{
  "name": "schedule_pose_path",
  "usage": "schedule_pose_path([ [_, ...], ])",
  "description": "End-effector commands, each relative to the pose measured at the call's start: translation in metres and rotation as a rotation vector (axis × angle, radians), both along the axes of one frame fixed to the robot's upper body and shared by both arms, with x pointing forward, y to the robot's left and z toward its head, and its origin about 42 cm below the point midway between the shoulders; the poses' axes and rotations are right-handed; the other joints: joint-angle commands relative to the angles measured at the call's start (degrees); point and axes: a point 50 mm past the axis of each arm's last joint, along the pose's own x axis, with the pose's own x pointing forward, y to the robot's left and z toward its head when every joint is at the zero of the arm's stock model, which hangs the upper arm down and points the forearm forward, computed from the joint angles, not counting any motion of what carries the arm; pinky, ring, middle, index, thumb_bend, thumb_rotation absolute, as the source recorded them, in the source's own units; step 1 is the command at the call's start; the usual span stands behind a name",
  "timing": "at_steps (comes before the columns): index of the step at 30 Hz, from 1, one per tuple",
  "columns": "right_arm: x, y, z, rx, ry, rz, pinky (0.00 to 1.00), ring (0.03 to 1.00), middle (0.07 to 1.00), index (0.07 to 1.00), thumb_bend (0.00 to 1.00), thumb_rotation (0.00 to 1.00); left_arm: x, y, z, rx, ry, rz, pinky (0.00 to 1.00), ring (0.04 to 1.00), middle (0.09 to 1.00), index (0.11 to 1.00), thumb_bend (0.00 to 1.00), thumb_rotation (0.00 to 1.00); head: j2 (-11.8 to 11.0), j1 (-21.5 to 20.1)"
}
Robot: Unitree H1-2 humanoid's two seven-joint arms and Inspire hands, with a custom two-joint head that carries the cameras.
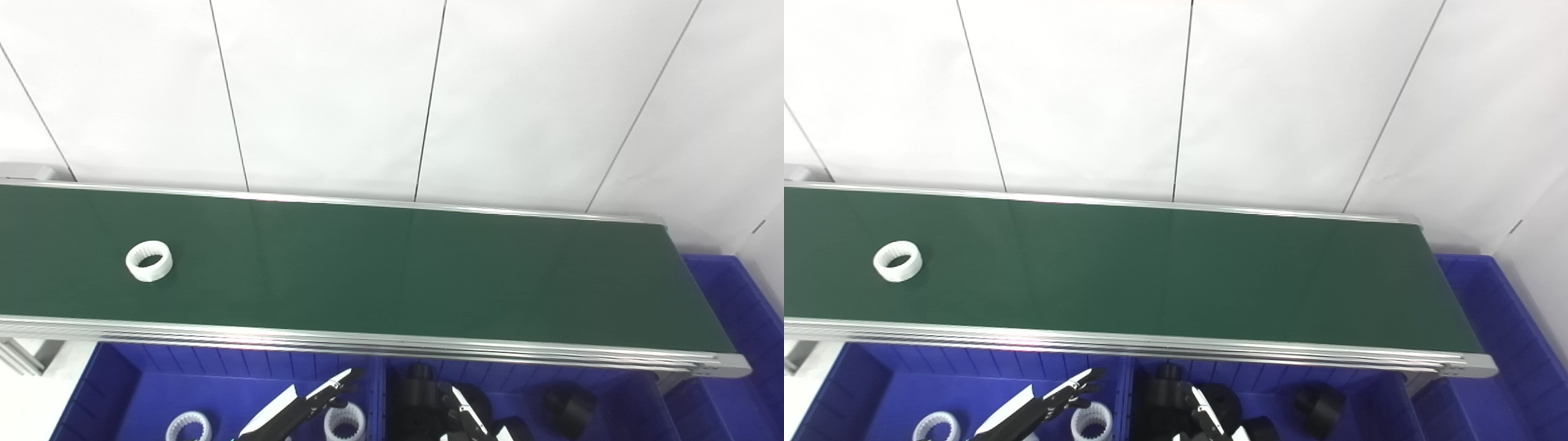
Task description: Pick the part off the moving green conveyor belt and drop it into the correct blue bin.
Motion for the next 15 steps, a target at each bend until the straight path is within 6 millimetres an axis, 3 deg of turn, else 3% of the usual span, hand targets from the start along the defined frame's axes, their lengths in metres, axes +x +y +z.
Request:
schedule_pose_path([
  [1, 0.005, 0.000, 0.009, 0.024, -0.080, 0.012, 0.93, 0.962, 0.988, 0.968, 0.37, 0.97, 0.012, 0.002, 0.016, -0.028, -0.087, 0.004, 0.86, 0.939, 0.987, 0.963, 0.53, 0.53, 0.15, 0.12],
  [5, 0.006, -0.001, 0.009, 0.033, -0.078, 0.010, 0.93, 0.960, 0.986, 0.968, 0.37, 0.96, 0.021, 0.007, 0.038, -0.021, -0.172, -0.001, 0.87, 0.948, 0.994, 0.966, 0.50, 0.50, 0.18, 0.49],
  [8, 0.008, -0.001, 0.009, 0.034, -0.078, 0.011, 0.93, 0.959, 0.984, 0.966, 0.37, 0.94, 0.033, 0.013, 0.063, -0.008, -0.270, -0.001, 0.88, 0.950, 0.996, 0.966, 0.48, 0.55, 0.09, 0.81],
  [10, 0.009, -0.001, 0.008, 0.032, -0.079, 0.013, 0.93, 0.964, 0.986, 0.967, 0.37, 0.96, 0.043, 0.016, 0.085, 0.010, -0.352, -0.018, 0.93, 0.979, 1.000, 0.986, 0.46, 0.68, 0.07, 0.95],
  [13, 0.010, 0.000, 0.007, 0.035, -0.076, 0.018, 0.94, 0.971, 0.989, 0.970, 0.38, 0.96, 0.056, 0.019, 0.122, 0.047, -0.488, -0.042, 0.96, 0.993, 1.000, 0.995, 0.43, 0.77, 0.04, 1.16],
  [15, 0.011, 0.000, 0.007, 0.032, -0.075, 0.021, 0.95, 0.972, 0.989, 0.971, 0.38, 0.96, 0.062, 0.019, 0.147, 0.078, -0.563, -0.046, 0.95, 0.987, 1.000, 0.991, 0.40, 0.77, 0.00, 1.19],
])
